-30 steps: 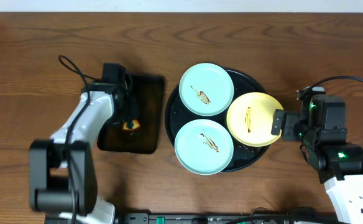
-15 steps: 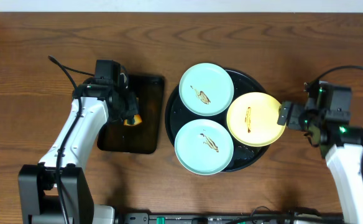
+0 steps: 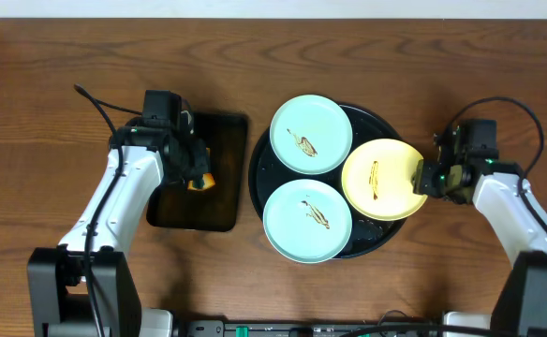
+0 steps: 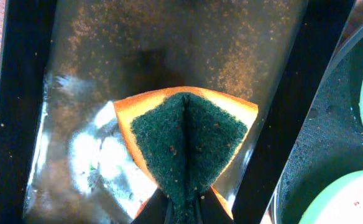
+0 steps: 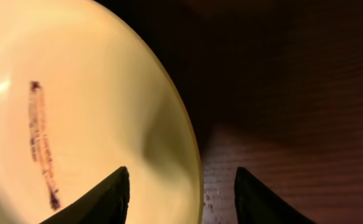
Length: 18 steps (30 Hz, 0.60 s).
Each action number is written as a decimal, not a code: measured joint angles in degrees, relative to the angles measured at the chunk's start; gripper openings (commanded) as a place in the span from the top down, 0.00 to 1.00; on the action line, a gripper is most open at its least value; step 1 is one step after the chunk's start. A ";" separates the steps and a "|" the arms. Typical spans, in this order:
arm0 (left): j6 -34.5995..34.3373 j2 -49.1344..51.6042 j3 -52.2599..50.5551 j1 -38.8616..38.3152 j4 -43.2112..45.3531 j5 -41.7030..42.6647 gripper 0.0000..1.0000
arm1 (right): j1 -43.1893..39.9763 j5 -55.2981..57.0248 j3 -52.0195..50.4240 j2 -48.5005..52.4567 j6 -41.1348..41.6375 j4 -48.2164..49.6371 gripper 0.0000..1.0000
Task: Clean dirty plates on tray and stack at the side
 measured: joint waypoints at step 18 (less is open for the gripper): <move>0.00 0.00 -0.02 0.00 -0.44 0.00 0.93 | -0.02 -1.42 0.55 2.43 -0.20 0.46 0.99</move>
